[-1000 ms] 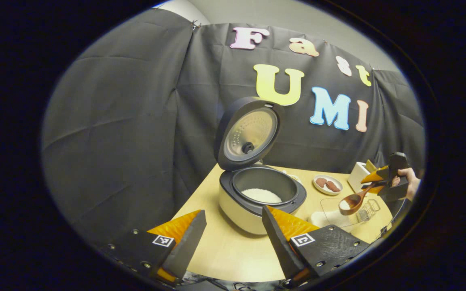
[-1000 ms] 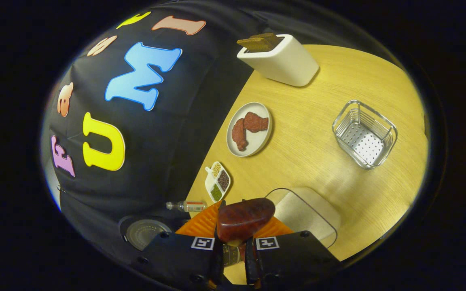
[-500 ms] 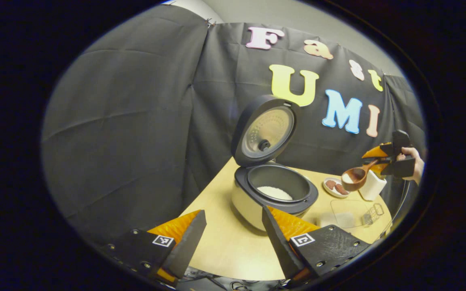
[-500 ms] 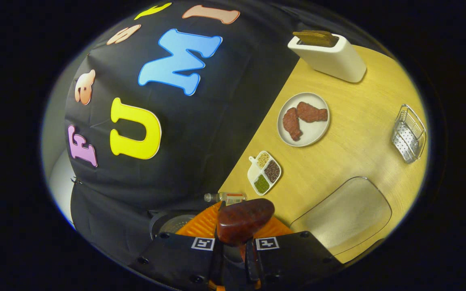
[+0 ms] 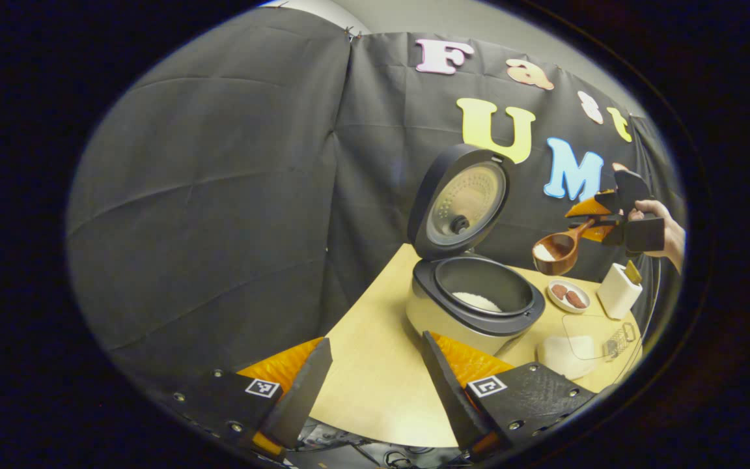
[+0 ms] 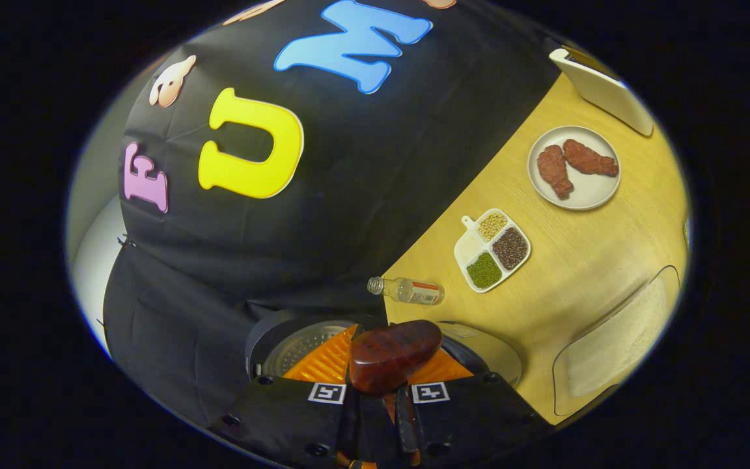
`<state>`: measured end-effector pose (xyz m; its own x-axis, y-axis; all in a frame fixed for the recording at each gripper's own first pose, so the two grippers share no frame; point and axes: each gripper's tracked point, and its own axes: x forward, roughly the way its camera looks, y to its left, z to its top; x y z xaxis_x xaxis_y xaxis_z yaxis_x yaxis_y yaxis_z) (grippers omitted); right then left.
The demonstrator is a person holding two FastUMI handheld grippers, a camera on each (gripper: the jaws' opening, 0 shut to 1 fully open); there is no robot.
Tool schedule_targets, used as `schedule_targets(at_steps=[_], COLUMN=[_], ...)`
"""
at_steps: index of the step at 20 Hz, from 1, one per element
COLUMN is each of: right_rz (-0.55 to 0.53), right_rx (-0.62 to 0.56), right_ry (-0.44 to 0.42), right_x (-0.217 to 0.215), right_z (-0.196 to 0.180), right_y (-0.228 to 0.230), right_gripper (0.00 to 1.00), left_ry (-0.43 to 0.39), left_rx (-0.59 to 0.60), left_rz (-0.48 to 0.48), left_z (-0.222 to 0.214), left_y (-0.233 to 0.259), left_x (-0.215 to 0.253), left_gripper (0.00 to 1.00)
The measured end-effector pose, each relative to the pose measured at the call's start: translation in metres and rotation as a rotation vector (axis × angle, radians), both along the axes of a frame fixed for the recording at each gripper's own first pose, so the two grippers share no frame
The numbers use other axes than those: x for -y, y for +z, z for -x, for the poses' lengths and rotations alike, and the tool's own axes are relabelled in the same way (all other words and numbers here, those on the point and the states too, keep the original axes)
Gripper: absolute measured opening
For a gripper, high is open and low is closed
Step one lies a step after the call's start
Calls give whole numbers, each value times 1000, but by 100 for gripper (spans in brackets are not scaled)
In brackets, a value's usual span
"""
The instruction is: Close the left gripper, press the button to open the rice cooker; take a wooden spoon from the chopstick holder with the right hand, scoop a spoonful of rice and pour it into the rice cooker, then put the wooden spoon back into the chopstick holder.
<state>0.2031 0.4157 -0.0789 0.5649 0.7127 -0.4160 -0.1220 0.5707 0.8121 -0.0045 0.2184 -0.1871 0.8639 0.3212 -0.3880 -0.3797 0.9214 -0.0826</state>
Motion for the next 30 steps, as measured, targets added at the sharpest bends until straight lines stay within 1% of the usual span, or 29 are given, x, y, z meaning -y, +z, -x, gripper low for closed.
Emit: schedule_targets(at_steps=[2, 3, 7, 11, 13, 14, 17, 21, 25, 27, 30], right_rz=[36, 59, 182, 270, 312, 334, 396, 468, 535, 560, 591], right_rx=[38, 66, 200, 363, 441, 473, 556, 666, 767, 814, 931], right_ry=[45, 65, 164, 247, 285, 308, 360, 365, 408, 412, 451], right_x=[-25, -38, -79, -108, -118, -121, -131, -134, -141, -142, -144], right_z=[1, 1, 8, 15, 20, 24, 33, 36, 43, 47, 55], right_y=[-4, -6, -13, -8, -5, -5, -7, -8, -10, -11, -6], right_gripper=[23, 23, 23, 23, 23, 23, 23, 23, 23, 23, 23], left_ry=[27, 41, 84, 117, 121, 122, 123, 152, 164, 167, 173], left_rx=[-9, -16, -30, -48, -54, -57, -59, -86, -79, -85, -103], left_rz=[7, 11, 5, -13, -12, -10, -11, -24, -22, -23, -28], left_z=[6, 10, 19, 25, 25, 24, 22, 24, 26, 27, 31], left_y=[-2, -4, -8, -10, -11, -11, -14, -19, -17, -19, -20], left_x=[-9, -12, -29, -42, -42, -43, -40, -44, -43, -43, -44], left_gripper=[88, 89, 88, 89, 89, 88, 89, 88, 89, 89, 90])
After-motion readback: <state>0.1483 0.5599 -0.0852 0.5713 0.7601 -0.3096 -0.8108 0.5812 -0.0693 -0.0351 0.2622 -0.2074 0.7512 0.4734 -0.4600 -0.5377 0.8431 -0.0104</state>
